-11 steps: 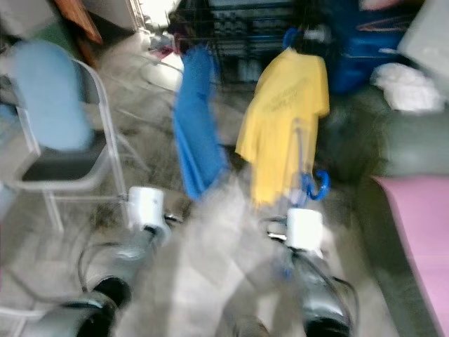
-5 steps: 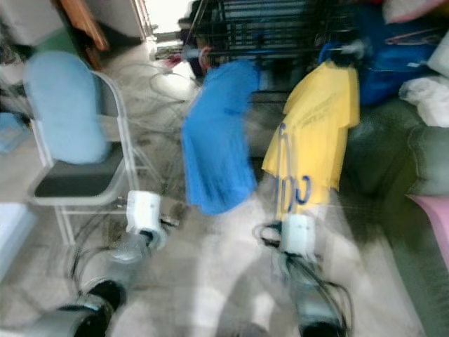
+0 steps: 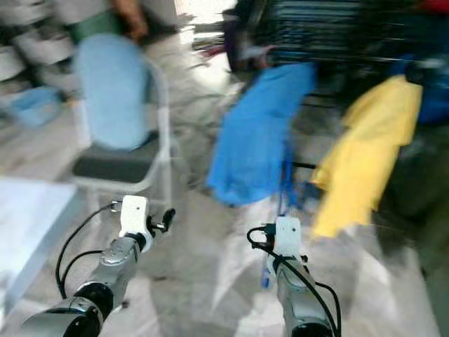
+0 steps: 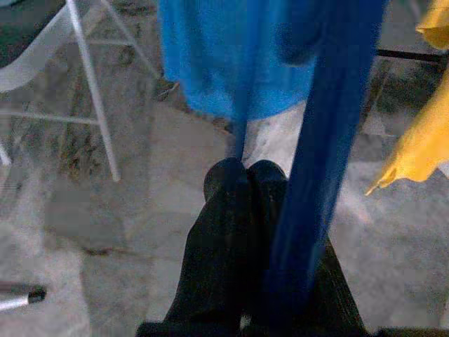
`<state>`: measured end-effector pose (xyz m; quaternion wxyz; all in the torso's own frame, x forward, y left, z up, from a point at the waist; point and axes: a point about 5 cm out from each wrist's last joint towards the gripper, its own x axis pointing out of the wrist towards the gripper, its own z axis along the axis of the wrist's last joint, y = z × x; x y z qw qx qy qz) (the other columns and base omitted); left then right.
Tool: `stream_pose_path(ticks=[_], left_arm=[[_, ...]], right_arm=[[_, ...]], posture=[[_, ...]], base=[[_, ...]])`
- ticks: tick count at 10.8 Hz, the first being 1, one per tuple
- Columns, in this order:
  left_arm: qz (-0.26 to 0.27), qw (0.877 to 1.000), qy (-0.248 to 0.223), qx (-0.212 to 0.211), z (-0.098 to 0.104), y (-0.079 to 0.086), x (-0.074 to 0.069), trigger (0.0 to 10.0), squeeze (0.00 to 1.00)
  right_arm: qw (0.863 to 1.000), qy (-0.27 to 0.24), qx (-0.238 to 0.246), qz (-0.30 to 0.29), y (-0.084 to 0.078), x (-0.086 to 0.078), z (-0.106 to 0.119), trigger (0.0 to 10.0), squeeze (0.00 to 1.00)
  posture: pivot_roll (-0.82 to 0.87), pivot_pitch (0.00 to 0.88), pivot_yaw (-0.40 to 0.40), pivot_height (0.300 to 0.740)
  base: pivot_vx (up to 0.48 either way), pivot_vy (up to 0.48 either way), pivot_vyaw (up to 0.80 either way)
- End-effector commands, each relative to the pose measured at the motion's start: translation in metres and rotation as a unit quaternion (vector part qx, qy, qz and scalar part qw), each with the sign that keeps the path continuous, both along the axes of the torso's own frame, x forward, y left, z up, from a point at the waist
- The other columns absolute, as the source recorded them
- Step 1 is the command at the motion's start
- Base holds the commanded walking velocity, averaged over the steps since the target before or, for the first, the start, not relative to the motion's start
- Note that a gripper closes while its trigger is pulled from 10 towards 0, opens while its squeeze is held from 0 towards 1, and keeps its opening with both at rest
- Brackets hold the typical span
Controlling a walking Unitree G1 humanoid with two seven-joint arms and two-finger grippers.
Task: Hang hanger
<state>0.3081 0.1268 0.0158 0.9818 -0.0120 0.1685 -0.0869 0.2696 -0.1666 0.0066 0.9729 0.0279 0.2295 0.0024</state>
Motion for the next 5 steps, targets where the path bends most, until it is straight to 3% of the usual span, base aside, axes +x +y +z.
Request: stream_pose_path(ticks=[1, 5], left_arm=[[-0.006, 1.0, 0.002, 0.006, -0.0004, -0.0011, -0.0001, 10.0, 0.0], [-0.005, 1.0, -0.013, -0.009, 0.0086, -0.0054, 0.0075, 10.0, 0.0]], right_arm=[[1.0, -0.004, -0.002, -0.003, -0.0026, -0.0009, 0.0008, 10.0, 0.0], [1.0, -0.008, -0.016, -0.008, -0.0121, 0.0053, 0.0063, 10.0, 0.0]], posture=[[-0.25, 0.068, 0.09, 0.74], [-0.25, 0.062, 0.066, 0.74]], base=[[0.345, 0.0, 0.0], [0.474, 0.0, 0.0]])
